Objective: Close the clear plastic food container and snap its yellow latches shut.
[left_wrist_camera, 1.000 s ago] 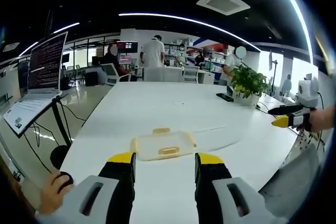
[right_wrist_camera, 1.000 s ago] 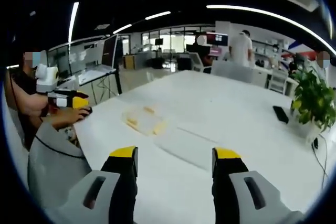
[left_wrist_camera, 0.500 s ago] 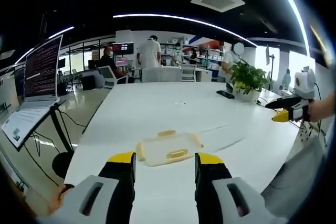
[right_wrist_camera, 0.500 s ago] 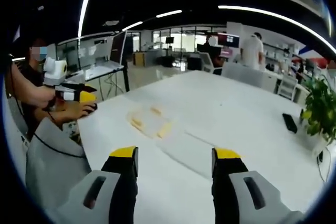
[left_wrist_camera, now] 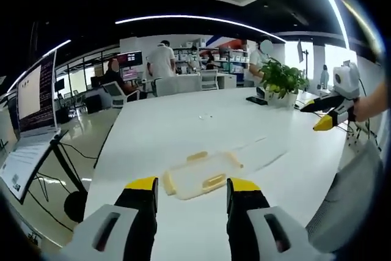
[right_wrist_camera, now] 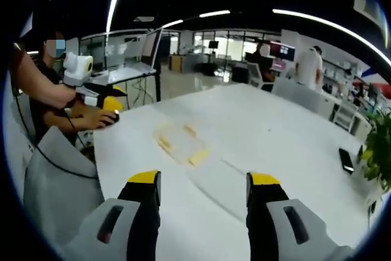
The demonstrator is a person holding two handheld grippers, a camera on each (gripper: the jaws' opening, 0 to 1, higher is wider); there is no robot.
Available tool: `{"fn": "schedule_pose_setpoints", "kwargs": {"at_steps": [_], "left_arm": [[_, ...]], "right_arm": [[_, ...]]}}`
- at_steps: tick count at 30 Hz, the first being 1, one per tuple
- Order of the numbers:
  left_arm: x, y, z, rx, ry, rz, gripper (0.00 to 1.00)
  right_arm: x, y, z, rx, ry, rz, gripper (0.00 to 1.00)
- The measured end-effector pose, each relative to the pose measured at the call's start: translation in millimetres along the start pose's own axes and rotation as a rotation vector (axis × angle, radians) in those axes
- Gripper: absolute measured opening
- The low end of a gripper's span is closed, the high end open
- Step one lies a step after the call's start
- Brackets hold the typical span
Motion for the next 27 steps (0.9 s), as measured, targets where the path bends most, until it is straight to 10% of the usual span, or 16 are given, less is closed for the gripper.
{"fn": "schedule_pose_setpoints", "kwargs": {"at_steps": [27], "left_arm": [[-26,-6.4,-15.0,-0.107,0.083,-0.047,0.39]], "right_arm": [[-34,-15.6,-3,0.110,-0.090,-0.024,0.54]]}}
Point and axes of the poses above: the point that each gripper's makers call its tool centre point, and the gripper's own axes: x roughly backward along the fingers, z roughly to its right, y roughly out of its underside, the point moved 4 cm from there along x, roughly backward along the fingers, and after that the axes turned 4 degrees about -z, right-handed, at the moved point
